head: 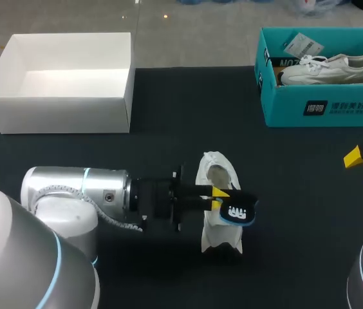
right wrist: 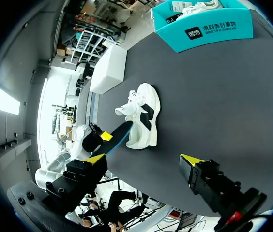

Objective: Take the shoe out of the shoebox, open the shoe tongue, remove and reinsert the insole, then place the shoe into the shoebox

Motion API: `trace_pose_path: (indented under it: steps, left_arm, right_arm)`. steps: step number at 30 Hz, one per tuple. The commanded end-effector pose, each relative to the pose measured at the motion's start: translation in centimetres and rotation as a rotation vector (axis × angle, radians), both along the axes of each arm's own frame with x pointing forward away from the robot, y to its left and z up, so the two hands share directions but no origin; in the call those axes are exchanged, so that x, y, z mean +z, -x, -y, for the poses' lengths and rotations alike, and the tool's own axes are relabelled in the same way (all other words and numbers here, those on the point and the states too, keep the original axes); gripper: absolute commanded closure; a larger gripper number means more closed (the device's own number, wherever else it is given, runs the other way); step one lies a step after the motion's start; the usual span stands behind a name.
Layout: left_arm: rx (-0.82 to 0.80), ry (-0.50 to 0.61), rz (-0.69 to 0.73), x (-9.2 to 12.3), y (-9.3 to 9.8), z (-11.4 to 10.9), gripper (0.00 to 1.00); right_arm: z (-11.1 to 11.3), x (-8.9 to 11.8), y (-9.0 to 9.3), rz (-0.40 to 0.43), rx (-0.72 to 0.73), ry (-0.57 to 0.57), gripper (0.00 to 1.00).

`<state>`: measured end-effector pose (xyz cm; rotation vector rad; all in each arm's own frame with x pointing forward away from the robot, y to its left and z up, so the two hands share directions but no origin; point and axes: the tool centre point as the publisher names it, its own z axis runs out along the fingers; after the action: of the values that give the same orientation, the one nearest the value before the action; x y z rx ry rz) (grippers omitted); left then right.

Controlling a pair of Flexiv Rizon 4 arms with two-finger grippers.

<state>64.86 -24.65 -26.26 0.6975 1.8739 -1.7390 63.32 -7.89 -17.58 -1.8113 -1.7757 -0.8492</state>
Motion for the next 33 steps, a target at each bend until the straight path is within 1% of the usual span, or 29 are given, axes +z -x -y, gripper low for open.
trace_pose_path:
  steps: [1, 4, 8, 13, 17, 26, 30, 32, 33]
  left_arm:
    - [0.050, -0.020, -0.010, 1.0, 2.2, -3.9, 1.00]
    - [0.062, -0.012, -0.024, 0.5, 2.3, -5.2, 1.00]
    - [0.077, -0.042, -0.042, -0.6, 2.2, -6.3, 1.00]
    - [0.119, -0.056, -0.067, -2.4, 0.9, -7.1, 1.00]
    - [0.117, -0.047, -0.068, -2.9, 0.2, -7.0, 1.00]
    - [0.084, -0.040, -0.022, -2.0, -0.9, -6.8, 1.00]
    - [0.073, -0.026, -0.012, -2.7, -2.0, -6.5, 1.00]
    - [0.074, -0.056, -0.011, -3.5, -2.8, -6.4, 1.00]
    - [0.078, -0.049, -0.014, -3.9, -3.2, -6.5, 1.00]
  right_arm:
    - [0.0, 0.1, 1.0, 0.047, -0.048, 0.002, 0.00]
    - [0.0, 0.1, 1.0, 0.047, -0.048, 0.002, 0.00]
    - [0.0, 0.1, 1.0, 0.047, -0.048, 0.002, 0.00]
    - [0.0, 0.1, 1.0, 0.047, -0.048, 0.002, 0.00]
    - [0.0, 0.1, 1.0, 0.047, -0.048, 0.002, 0.00]
    - [0.0, 0.1, 1.0, 0.047, -0.048, 0.002, 0.00]
    - [0.0, 0.1, 1.0, 0.047, -0.048, 0.002, 0.00]
    - [0.0, 0.1, 1.0, 0.047, -0.048, 0.002, 0.00]
    - [0.0, 0.1, 1.0, 0.047, -0.048, 0.002, 0.00]
